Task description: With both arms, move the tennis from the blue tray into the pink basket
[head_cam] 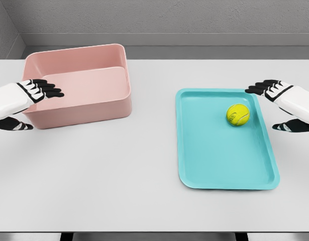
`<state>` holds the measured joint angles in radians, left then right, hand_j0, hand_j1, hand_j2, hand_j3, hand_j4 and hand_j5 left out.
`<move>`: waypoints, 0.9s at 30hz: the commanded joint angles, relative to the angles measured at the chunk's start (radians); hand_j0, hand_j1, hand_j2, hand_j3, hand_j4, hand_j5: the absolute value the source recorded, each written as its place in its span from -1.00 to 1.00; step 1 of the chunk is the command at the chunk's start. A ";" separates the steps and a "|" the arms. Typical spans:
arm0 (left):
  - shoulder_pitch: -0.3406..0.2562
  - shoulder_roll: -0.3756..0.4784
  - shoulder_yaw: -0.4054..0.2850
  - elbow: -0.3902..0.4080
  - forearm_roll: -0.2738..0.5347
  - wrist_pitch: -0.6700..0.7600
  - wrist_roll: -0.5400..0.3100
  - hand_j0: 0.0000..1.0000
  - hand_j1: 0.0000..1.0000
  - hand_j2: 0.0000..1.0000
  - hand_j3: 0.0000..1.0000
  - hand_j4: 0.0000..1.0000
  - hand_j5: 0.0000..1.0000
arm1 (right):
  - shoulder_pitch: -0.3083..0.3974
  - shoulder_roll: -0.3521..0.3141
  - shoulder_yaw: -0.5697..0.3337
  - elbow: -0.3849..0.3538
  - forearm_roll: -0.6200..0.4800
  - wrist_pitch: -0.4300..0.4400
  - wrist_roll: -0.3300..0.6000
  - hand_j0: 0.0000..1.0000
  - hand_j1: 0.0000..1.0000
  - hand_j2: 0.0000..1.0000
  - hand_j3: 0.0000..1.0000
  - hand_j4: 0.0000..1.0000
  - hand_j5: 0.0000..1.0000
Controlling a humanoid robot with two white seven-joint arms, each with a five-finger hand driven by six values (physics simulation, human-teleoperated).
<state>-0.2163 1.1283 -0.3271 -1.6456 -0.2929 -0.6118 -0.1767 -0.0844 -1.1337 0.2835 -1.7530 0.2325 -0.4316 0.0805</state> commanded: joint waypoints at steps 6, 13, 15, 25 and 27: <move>0.000 0.001 -0.001 -0.003 0.006 0.001 -0.001 1.00 1.00 1.00 1.00 1.00 1.00 | -0.044 0.018 0.034 0.000 -0.007 0.024 0.008 1.00 1.00 1.00 1.00 1.00 1.00; 0.000 0.001 0.000 -0.003 -0.002 0.001 -0.001 1.00 1.00 1.00 1.00 1.00 1.00 | -0.393 0.150 0.416 0.003 -0.013 0.413 0.373 1.00 1.00 1.00 1.00 1.00 1.00; 0.000 0.002 0.000 -0.003 -0.002 0.001 -0.001 1.00 1.00 1.00 1.00 1.00 1.00 | -0.403 0.153 0.416 0.003 -0.013 0.467 0.416 1.00 1.00 1.00 1.00 1.00 1.00; -0.002 0.001 0.000 -0.003 -0.006 0.001 -0.001 1.00 1.00 1.00 1.00 1.00 1.00 | -0.488 0.200 0.418 0.024 -0.016 0.695 0.528 1.00 1.00 1.00 1.00 1.00 1.00; 0.000 0.001 0.000 -0.003 -0.006 0.001 -0.001 1.00 1.00 1.00 1.00 1.00 1.00 | -0.506 0.207 0.418 0.049 -0.016 0.708 0.530 1.00 1.00 1.00 1.00 1.00 1.00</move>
<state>-0.2164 1.1276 -0.3272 -1.6490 -0.3051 -0.6118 -0.1787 -0.6044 -0.9339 0.7005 -1.7176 0.2165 0.2397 0.5966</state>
